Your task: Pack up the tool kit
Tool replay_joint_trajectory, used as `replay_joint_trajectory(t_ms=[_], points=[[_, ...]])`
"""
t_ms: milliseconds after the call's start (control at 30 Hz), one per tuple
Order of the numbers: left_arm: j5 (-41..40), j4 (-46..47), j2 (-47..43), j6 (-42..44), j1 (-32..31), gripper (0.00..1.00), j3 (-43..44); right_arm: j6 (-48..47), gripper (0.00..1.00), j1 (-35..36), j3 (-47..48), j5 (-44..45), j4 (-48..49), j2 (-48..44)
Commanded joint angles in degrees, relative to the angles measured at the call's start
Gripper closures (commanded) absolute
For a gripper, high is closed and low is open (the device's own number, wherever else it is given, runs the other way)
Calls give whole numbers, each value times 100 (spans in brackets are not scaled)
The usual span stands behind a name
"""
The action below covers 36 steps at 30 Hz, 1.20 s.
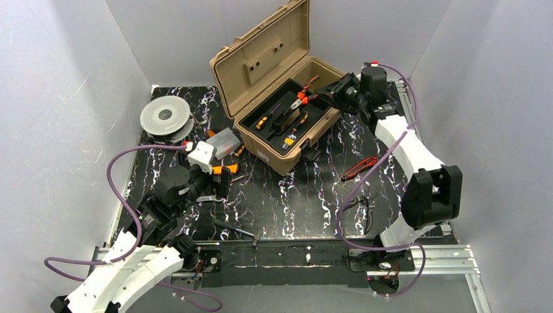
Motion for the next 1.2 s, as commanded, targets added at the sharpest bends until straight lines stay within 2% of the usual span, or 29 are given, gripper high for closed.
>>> replay_joint_trajectory(t_ms=[0, 267, 500, 533, 567, 600, 633, 667, 867, 1033, 1167], points=[[-130, 33, -55, 69, -10, 2, -21, 232, 99, 9, 932, -471, 419, 441], [-152, 36, -28, 78, -12, 2, -27, 180, 99, 195, 1782, -430, 20, 1471], [-160, 37, 22, 81, -10, 2, -14, 126, 99, 304, 2712, -909, 19, 2448], [-162, 38, 22, 78, -9, 2, -8, 104, 94, 313, 2795, -939, -1, 2551], [-168, 43, 24, 80, -14, 2, -9, 82, 79, 318, 2849, -1010, 21, 2641], [-170, 28, 22, 79, -11, 2, -15, 63, 57, 318, 2886, -1069, 93, 2715], [-175, 25, 22, 82, -9, 2, -18, 58, 39, 323, 2932, -1090, 58, 2763], [-179, 17, 10, 81, -15, 2, -17, 52, 33, 319, 2953, -1068, -20, 2782], [-198, 11, -2, 78, -8, 2, -25, -66, 21, 280, 2548, -935, 38, 2319], [-193, -5, -7, 81, -14, 2, -13, -403, 18, 127, 1495, -650, 162, 1274], [-185, -7, -7, 80, -14, 2, -7, -968, 18, 19, 757, -117, -270, 256]])
